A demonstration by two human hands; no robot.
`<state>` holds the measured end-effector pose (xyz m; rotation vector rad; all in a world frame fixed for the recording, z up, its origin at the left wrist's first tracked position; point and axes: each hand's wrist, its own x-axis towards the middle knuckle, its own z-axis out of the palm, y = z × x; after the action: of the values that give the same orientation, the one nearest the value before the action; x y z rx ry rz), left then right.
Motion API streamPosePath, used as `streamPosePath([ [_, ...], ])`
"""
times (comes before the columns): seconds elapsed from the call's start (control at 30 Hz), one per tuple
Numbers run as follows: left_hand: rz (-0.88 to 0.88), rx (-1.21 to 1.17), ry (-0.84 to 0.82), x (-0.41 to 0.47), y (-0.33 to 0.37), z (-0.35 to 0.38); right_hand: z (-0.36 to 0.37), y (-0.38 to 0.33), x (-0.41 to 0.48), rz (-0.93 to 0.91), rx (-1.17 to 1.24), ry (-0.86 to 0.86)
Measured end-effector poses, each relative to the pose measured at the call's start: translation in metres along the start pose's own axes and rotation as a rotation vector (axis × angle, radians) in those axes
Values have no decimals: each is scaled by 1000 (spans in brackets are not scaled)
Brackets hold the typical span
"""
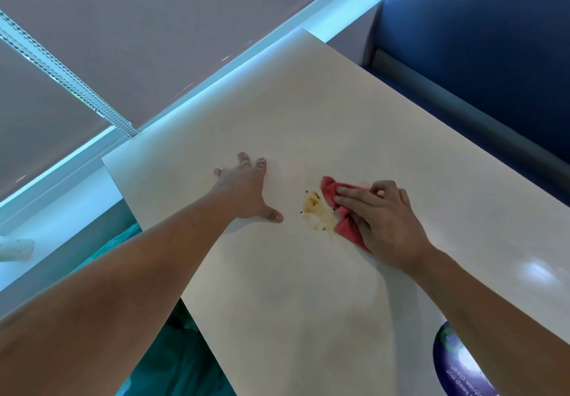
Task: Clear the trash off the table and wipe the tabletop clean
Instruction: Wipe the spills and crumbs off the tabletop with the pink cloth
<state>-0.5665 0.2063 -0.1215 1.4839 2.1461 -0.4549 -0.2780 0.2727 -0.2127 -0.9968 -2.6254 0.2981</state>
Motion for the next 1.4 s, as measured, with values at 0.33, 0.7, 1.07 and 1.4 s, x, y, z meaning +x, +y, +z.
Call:
streamPosePath([
  [0.33,-14,-29,-6,2,0,1,5,-27,55,86,-4,35],
  [0.7,-14,-16,-2,8,-1,4,9,-37,11,69,20,62],
  [1.07,-23,-27,-5,11,-3,6,10,-42,7,8,49,72],
  [1.4,-33,-39,-5,13,-4,8,11,-55,49,45,12,48],
])
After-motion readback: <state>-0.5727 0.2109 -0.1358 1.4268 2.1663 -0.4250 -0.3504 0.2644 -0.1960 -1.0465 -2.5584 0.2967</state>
